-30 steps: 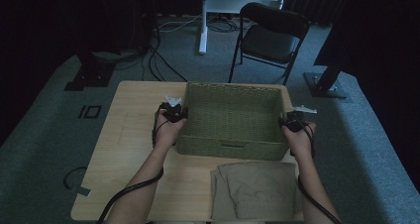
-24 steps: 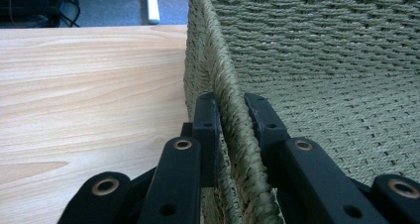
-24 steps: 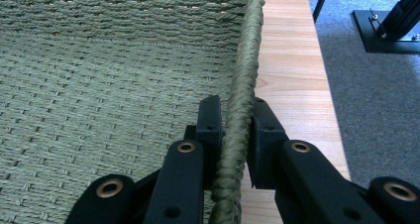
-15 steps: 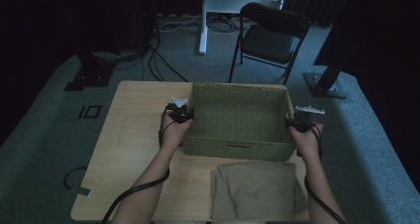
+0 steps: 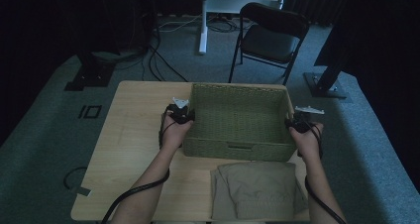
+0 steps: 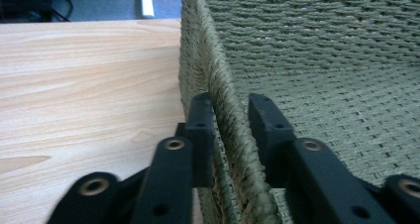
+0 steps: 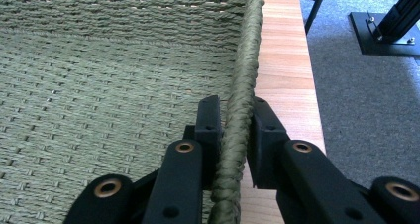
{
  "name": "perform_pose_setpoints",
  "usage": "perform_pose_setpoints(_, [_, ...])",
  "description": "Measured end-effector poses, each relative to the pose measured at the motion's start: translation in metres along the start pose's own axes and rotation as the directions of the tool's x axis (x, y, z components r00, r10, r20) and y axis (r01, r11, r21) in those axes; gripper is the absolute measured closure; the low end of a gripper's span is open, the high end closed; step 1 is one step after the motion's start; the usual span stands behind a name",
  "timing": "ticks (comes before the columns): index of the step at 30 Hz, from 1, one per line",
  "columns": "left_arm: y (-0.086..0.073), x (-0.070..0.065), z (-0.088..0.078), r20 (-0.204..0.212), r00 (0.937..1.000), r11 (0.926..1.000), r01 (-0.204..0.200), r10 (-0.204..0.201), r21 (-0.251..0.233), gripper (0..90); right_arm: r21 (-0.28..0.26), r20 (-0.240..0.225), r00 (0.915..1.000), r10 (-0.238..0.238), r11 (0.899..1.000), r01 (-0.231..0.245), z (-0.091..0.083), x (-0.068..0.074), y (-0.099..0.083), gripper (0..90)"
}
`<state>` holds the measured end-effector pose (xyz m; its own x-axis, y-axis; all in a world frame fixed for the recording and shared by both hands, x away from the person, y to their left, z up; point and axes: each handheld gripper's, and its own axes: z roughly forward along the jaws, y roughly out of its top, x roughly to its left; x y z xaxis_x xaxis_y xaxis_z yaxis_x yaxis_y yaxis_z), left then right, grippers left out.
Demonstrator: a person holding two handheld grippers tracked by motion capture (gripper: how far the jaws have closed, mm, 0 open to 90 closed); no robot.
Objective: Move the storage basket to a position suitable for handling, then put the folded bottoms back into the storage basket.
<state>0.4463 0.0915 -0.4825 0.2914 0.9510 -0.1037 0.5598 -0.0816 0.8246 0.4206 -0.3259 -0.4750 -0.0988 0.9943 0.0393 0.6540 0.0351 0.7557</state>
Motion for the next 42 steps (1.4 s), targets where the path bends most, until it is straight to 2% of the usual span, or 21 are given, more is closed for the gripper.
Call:
perform_pose_setpoints(2, [0.001,0.002,0.0,0.026,0.9997,1.0,-0.001,0.001,-0.005,59.5,-0.024,-0.014,0.9994,0.033,0.999,-0.033,-0.002,-0.002,0.002,66.6])
perform_pose_setpoints(4, [0.002,0.004,0.002,0.069,0.9976,0.9999,-0.004,0.005,-0.013,44.2,-0.057,-0.044,0.9984,0.035,0.998,-0.038,-0.004,-0.003,0.004,57.8])
perform_pose_setpoints(5, [0.003,0.005,0.002,0.089,0.996,1.0,0.004,-0.004,-0.008,40.0,-0.063,-0.044,0.9986,0.028,0.998,-0.031,-0.004,-0.002,0.004,55.5])
perform_pose_setpoints(8, [0.007,0.004,0.0,0.114,0.9932,0.9995,-0.018,0.021,-0.027,34.5,-0.097,-0.05,0.9984,0.025,0.995,-0.03,-0.006,-0.002,0.007,42.8])
perform_pose_setpoints(10, [0.009,0.002,-0.001,0.112,0.9932,0.999,-0.026,0.03,-0.037,34.1,-0.121,-0.079,0.9963,0.032,0.992,-0.042,-0.007,-0.004,0.008,38.0])
perform_pose_setpoints(12, [0.011,0.002,-0.002,0.11,0.9928,0.9981,-0.042,0.047,-0.045,28.2,-0.125,-0.092,0.9952,0.033,0.991,-0.044,-0.007,-0.005,0.009,29.8])
perform_pose_setpoints(13, [0.012,0.002,-0.002,0.113,0.9923,0.9979,-0.047,0.051,-0.045,28.2,-0.126,-0.104,0.9941,0.032,0.991,-0.045,-0.008,-0.005,0.009,28.7])
perform_pose_setpoints(15, [0.015,0.001,-0.004,0.158,0.9864,0.9965,-0.034,0.045,-0.077,26.7,-0.135,-0.102,0.9944,0.028,0.99,-0.042,-0.008,-0.005,0.008,26.5])
perform_pose_setpoints(17, [0.017,-0.001,-0.007,0.17,0.9823,0.9947,-0.066,0.078,-0.079,20.7,-0.154,-0.103,0.9945,0.02,0.987,-0.036,-0.01,-0.005,0.009,23.4])
perform_pose_setpoints(18, [0.019,-0.001,-0.009,0.169,0.9807,0.9934,-0.087,0.098,-0.075,20.6,-0.162,-0.099,0.9949,0.015,0.986,-0.031,-0.01,-0.005,0.009,22.6])
perform_pose_setpoints(20, [0.021,0.0,-0.013,0.172,0.9785,0.9924,-0.104,0.114,-0.066,20.5,-0.17,-0.101,0.9949,0.005,0.985,-0.022,-0.01,-0.004,0.01,21.0])
perform_pose_setpoints(22, [0.023,0.002,-0.016,0.157,0.98,0.9915,-0.113,0.122,-0.064,18.9,-0.169,-0.123,0.9924,-0.011,0.986,-0.01,-0.011,-0.004,0.01,19.4])
perform_pose_setpoints(24, [0.025,0.004,-0.021,0.15,0.9815,0.991,-0.108,0.119,-0.079,17.8,-0.173,-0.112,0.9935,-0.021,0.985,0.002,-0.013,-0.003,0.011,19.0])
perform_pose_setpoints(31, [0.026,0.012,-0.035,0.137,0.9843,0.9904,-0.099,0.111,-0.097,15.8,-0.179,-0.127,0.9902,-0.058,0.983,0.035,-0.023,0.001,0.012,18.2])
perform_pose_setpoints(42, [0.02,0.023,-0.059,0.16,0.9823,0.9915,-0.081,0.097,-0.102,15.8,-0.214,-0.121,0.9893,-0.081,0.975,0.054,-0.047,0.003,0.015,18.2])
